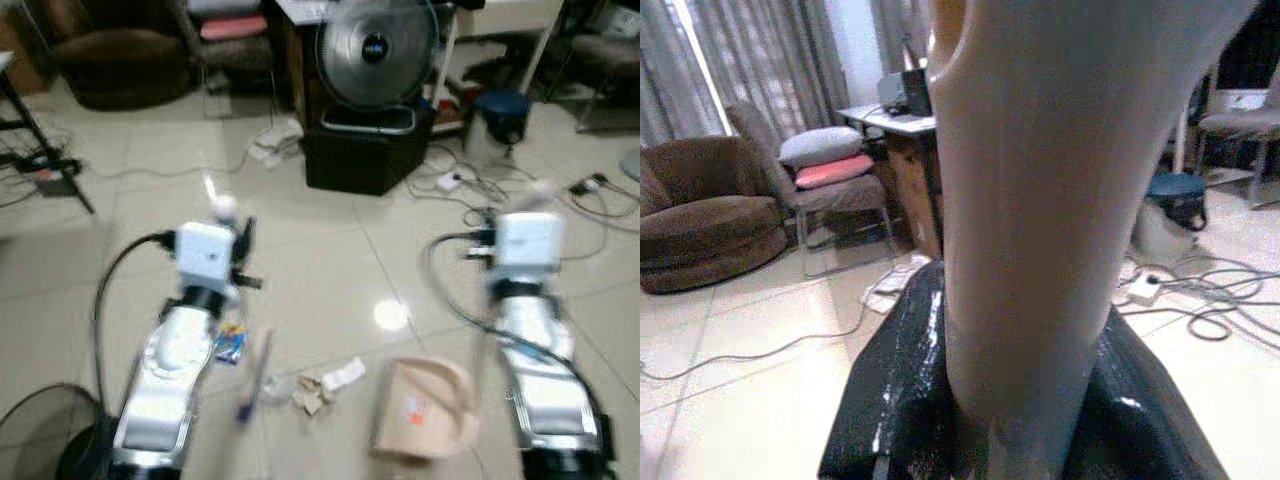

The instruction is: Sweep floor

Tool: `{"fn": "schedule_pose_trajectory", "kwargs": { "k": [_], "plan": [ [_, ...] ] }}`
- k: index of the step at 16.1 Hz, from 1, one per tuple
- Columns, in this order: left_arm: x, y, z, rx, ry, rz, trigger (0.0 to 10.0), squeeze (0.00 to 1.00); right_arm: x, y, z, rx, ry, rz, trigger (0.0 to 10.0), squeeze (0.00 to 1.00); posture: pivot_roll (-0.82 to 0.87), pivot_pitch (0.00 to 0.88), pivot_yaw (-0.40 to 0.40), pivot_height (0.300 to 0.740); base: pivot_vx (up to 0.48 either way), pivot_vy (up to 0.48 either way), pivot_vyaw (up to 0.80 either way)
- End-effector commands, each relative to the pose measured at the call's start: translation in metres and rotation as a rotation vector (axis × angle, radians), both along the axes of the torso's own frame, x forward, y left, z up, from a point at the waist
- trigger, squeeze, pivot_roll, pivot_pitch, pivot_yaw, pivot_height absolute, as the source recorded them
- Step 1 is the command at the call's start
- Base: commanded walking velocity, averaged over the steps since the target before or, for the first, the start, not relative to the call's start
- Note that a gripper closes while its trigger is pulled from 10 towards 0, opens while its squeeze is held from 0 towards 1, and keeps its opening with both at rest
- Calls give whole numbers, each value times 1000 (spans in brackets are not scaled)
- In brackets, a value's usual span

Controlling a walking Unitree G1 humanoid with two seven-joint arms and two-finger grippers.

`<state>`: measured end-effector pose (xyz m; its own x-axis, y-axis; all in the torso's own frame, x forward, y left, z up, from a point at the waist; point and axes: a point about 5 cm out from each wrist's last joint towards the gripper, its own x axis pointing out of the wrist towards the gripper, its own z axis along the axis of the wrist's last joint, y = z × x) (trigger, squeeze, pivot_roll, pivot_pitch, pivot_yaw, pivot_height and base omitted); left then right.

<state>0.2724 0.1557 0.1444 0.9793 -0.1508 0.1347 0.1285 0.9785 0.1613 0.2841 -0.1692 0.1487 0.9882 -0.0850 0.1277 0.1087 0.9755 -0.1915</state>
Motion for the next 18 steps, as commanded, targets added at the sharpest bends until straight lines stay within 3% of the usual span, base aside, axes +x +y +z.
{"fn": "schedule_pose_trajectory", "kwargs": {
  "k": [1,6,10,14,18],
  "plan": [
    [2,-4,6,21,-32,-12,10000,0,0,-5,2,4,-21,-4,10000,0,-44,58,43,740,330,0,0],
    [2,-3,2,23,-10,-13,10000,0,1,-2,-7,31,-2,34,10000,0,-36,70,45,740,329,0,0],
    [7,-4,-16,44,26,-19,10000,0,11,5,-18,12,2,72,10000,0,-27,109,42,740,0,0,0],
    [13,-3,-31,55,22,-3,10000,0,22,7,-33,-23,-11,86,10000,0,-16,211,41,740,0,0,0],
    [16,8,-35,25,1,82,10000,0,26,6,-32,-59,-77,116,10000,0,-11,270,32,740,0,0,0]
  ]
}}
